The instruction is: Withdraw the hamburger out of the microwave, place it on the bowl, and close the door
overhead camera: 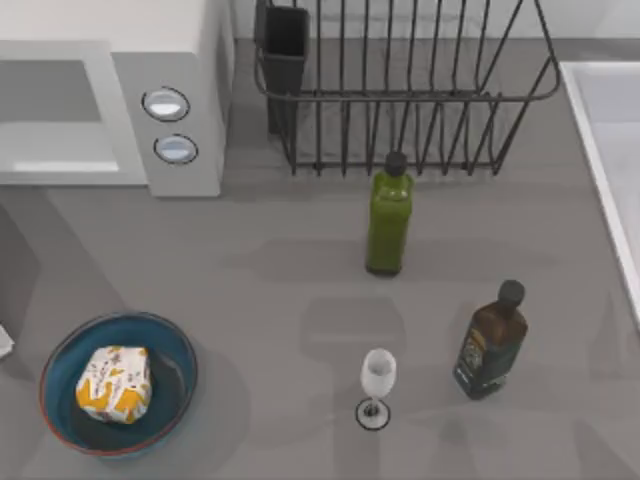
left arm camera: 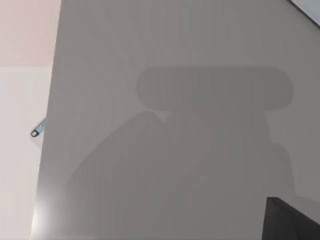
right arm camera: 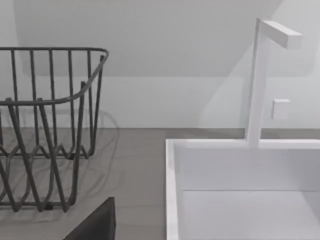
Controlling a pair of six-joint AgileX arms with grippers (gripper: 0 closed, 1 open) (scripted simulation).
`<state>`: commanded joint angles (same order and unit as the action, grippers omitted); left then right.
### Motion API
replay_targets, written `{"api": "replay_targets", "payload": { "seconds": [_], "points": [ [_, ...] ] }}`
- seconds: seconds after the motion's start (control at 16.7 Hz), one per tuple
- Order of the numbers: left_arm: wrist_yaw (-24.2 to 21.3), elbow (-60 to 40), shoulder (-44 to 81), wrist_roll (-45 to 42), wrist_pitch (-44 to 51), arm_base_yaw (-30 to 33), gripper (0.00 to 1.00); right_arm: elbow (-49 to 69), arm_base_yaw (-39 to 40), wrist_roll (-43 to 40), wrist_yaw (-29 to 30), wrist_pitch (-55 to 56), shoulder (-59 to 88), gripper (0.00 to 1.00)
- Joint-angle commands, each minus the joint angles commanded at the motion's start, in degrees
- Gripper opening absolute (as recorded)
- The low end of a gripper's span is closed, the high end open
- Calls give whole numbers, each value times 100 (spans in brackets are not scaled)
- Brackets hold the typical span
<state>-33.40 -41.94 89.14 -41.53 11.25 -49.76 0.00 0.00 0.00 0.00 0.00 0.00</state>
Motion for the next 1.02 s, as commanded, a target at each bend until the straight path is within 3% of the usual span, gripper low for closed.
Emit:
{"api": "replay_targets", "payload": {
  "seconds": [0.42, 0.84, 1.02],
  "points": [
    [851, 1375, -1565, 1413, -509, 1510, 0, 0, 0, 0, 0, 0, 0, 100],
    [999, 1524, -1716, 1629, -563, 1717, 0, 0, 0, 0, 0, 0, 0, 100],
    [1393, 1665, -1934, 2076, -586, 2273, 0, 0, 0, 0, 0, 0, 0, 100]
  ]
}}
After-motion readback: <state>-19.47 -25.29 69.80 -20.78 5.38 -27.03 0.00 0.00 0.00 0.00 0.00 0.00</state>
